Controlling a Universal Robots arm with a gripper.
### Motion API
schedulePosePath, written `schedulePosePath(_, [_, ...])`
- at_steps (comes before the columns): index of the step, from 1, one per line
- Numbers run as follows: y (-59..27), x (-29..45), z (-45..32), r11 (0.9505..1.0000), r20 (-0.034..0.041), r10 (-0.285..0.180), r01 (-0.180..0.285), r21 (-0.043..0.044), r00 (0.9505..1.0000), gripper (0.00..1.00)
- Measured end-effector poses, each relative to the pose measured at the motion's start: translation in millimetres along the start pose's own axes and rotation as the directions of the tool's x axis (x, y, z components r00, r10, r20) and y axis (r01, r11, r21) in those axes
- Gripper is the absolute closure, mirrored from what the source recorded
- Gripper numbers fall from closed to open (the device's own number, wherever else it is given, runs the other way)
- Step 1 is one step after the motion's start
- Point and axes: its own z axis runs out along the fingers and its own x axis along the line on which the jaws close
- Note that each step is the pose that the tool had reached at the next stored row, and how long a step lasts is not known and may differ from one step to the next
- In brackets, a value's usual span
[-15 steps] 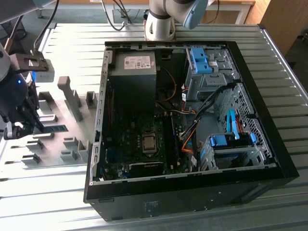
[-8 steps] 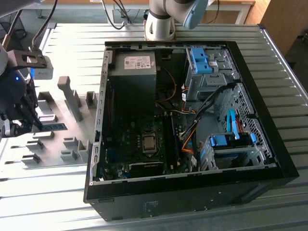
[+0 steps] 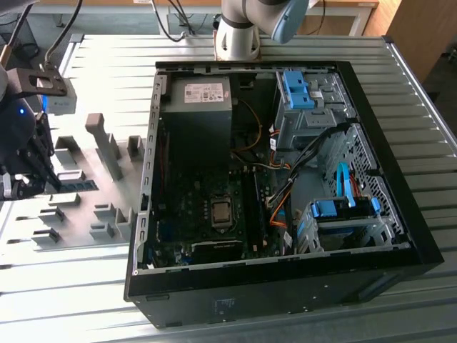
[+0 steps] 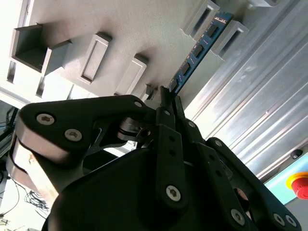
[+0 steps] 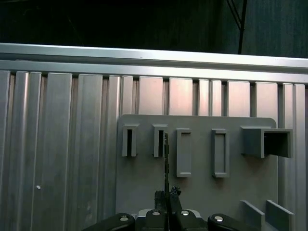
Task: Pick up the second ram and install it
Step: 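Pick up the second ram and move it above second insertion slot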
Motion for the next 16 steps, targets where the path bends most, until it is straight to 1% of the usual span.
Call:
schedulePosePath(14, [0.5,-0.8,-13.8,1.0,0.0,0.0,0.0,0.0,1.0,0.86])
schedulePosePath(15, [0.5,-0.9,-14.4,1.0,-0.0004,0.0,0.0,0.0,1.0,0.86])
schedulePosePath(16, [0.4,-0.9,-14.6,1.0,-0.0029,0.0,0.0,0.0001,1.0,0.86])
